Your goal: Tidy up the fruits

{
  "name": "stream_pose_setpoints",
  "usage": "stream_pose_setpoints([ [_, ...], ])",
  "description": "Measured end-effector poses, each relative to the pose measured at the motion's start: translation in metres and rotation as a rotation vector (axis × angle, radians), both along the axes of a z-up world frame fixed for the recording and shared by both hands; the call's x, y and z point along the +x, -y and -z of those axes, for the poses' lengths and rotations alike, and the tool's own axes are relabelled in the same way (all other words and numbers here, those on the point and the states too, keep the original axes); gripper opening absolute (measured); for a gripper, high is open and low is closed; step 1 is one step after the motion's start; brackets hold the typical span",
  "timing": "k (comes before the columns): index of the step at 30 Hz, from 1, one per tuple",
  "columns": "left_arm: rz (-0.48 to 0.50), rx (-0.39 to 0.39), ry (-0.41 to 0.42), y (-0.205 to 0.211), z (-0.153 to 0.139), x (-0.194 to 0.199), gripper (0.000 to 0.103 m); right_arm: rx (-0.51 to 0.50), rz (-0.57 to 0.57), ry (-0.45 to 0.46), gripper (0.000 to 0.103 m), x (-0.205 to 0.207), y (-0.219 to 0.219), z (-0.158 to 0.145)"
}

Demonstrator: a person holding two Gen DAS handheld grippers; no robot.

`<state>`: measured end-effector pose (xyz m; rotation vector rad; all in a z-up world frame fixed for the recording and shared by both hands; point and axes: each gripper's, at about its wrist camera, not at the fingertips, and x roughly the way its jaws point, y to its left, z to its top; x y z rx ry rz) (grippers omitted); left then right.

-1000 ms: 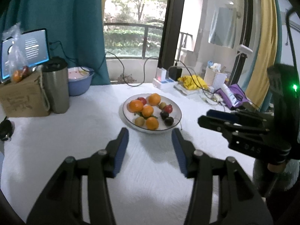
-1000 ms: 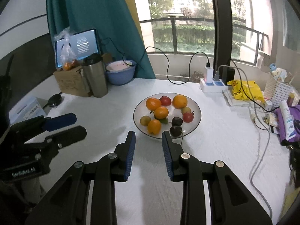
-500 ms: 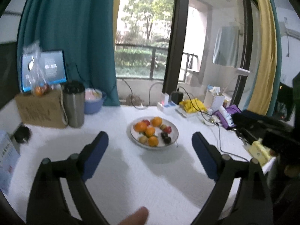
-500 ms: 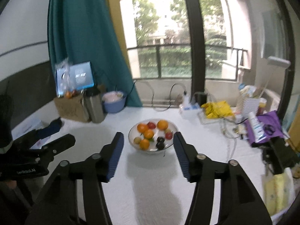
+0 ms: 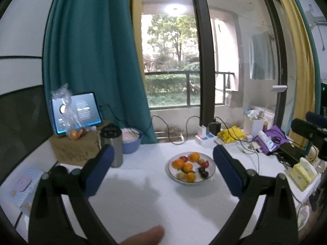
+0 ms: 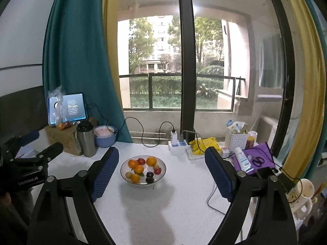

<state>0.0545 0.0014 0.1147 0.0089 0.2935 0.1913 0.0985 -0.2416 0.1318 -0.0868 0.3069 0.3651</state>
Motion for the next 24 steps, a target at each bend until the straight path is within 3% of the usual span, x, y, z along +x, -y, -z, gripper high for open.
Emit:
stream_pose_setpoints([
  [24, 0.019, -0.043, 0.008, -0.0032, -0.0044, -0.0067, 0.098, 0.001, -0.021, 0.002, 0.088, -0.0036, -0.0045, -0.0044],
])
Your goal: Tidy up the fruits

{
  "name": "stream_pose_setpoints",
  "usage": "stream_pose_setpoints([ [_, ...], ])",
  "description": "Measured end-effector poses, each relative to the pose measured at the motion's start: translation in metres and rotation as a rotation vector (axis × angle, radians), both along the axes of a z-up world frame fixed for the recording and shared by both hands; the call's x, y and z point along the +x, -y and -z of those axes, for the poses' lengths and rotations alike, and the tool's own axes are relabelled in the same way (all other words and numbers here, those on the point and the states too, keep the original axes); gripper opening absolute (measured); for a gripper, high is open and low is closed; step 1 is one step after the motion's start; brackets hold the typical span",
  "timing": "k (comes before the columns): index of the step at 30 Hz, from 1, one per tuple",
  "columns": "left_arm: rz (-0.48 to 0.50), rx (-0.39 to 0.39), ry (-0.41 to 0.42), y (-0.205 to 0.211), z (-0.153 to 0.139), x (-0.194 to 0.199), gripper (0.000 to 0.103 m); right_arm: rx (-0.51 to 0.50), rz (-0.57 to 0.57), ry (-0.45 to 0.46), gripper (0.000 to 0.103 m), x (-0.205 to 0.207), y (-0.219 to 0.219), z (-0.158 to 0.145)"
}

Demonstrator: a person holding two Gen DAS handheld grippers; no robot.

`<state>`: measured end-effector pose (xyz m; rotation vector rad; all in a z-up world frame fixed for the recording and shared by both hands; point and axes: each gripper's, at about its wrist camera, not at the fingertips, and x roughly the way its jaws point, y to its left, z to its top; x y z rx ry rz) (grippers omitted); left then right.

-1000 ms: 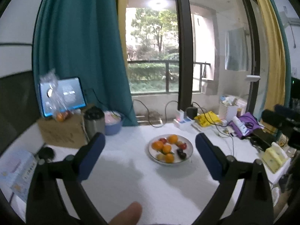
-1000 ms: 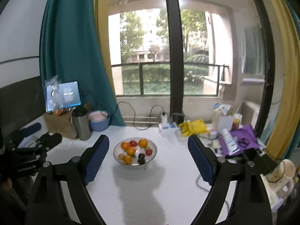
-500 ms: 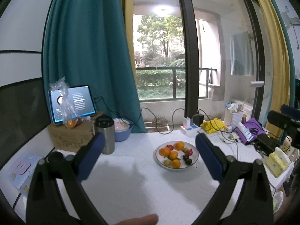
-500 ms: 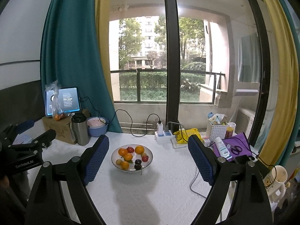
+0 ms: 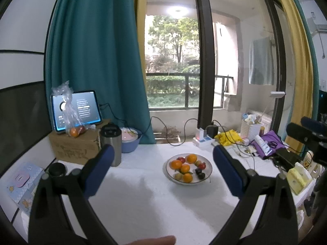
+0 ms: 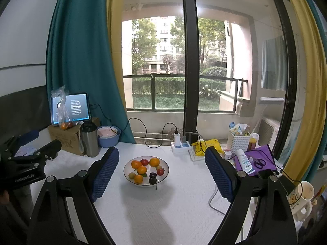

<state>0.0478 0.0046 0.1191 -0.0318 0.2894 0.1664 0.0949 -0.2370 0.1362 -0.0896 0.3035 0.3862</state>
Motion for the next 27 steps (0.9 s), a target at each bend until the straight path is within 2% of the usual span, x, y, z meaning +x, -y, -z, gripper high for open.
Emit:
stream_pose_setpoints([
  [15, 0.041, -0.009, 0.047, 0.001, -0.005, -0.012, 0.098, 0.005, 0.011, 0.012, 0.088, -0.002, 0.0, -0.002],
  [27, 0.038, -0.034, 0.038, -0.004, -0.004, -0.008, 0.098, 0.017, 0.018, 0.015, 0.088, 0.0, 0.003, 0.001],
])
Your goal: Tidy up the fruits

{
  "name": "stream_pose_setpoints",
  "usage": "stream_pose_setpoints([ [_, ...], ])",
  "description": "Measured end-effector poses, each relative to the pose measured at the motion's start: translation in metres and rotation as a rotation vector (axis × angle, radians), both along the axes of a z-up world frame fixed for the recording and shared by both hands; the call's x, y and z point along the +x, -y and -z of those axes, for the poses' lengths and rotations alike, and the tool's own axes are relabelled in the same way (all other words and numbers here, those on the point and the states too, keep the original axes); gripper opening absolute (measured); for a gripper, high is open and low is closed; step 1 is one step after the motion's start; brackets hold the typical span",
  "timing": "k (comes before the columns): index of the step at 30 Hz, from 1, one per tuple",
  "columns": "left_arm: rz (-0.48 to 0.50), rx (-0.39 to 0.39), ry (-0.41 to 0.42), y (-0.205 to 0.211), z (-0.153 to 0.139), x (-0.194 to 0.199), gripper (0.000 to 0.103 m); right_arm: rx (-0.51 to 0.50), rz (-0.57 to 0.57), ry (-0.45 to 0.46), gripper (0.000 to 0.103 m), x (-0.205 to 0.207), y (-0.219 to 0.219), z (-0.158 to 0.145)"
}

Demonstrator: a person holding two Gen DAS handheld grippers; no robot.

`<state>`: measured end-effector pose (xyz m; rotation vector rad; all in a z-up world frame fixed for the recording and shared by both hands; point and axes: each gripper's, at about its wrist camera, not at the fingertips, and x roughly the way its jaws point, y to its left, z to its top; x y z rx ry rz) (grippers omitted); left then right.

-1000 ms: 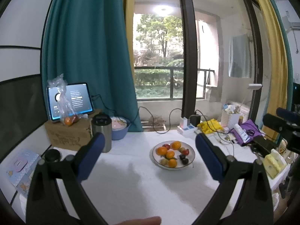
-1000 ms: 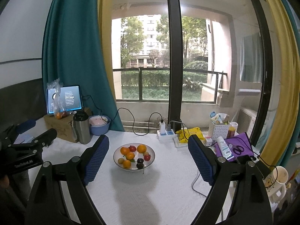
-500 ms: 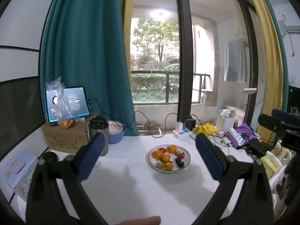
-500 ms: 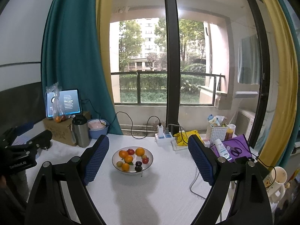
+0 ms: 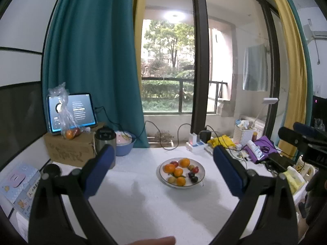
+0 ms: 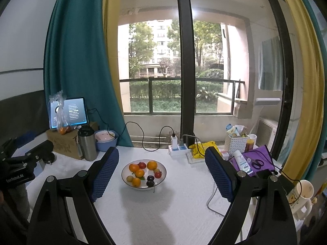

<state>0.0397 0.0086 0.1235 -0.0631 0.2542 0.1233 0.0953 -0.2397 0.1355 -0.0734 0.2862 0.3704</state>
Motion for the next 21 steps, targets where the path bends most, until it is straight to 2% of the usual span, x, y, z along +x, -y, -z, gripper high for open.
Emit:
stream_pose_setpoints([
  [21, 0.007, -0.02, -0.008, -0.0007, 0.0027, -0.0007, 0.098, -0.008, -0.003, -0.003, 0.088, 0.0006, -0.0019, 0.0025],
])
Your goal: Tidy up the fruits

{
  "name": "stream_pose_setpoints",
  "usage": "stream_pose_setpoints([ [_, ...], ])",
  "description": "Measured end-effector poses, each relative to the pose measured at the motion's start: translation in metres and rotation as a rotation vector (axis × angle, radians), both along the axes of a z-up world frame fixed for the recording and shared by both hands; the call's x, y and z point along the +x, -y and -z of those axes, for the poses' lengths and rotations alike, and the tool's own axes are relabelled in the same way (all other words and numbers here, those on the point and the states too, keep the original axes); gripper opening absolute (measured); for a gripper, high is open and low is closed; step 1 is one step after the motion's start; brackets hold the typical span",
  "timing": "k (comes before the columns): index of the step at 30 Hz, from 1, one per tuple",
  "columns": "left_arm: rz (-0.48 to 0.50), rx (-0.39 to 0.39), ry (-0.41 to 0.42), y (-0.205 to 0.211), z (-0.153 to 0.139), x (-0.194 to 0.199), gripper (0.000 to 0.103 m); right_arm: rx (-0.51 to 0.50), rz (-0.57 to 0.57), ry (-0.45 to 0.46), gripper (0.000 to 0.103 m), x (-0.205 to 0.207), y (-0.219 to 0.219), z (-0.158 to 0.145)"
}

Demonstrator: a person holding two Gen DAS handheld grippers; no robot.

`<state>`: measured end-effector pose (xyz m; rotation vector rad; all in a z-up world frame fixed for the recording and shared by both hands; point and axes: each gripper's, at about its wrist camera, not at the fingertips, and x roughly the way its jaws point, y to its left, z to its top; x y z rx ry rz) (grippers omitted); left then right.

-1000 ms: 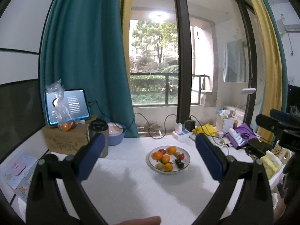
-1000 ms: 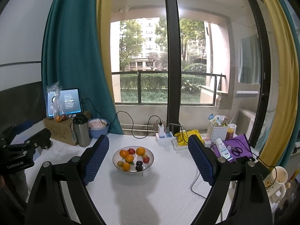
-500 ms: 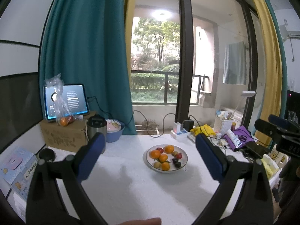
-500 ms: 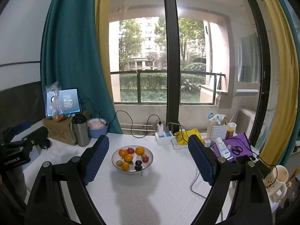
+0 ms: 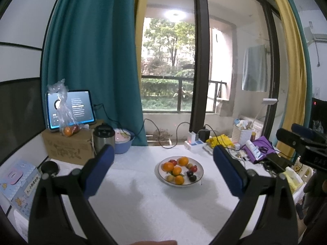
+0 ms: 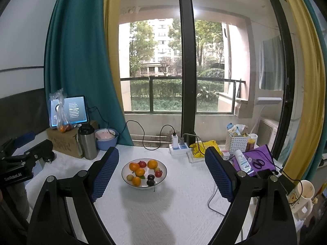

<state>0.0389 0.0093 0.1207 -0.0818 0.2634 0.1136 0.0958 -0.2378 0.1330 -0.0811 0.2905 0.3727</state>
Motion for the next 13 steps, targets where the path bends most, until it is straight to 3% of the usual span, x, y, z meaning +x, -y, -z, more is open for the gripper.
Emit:
stream_pose_setpoints([
  [13, 0.034, -0.028, -0.014, -0.0009, 0.0051, 0.0059, 0.098, -0.007, -0.019, -0.017, 0.088, 0.0067, 0.0012, 0.0059],
])
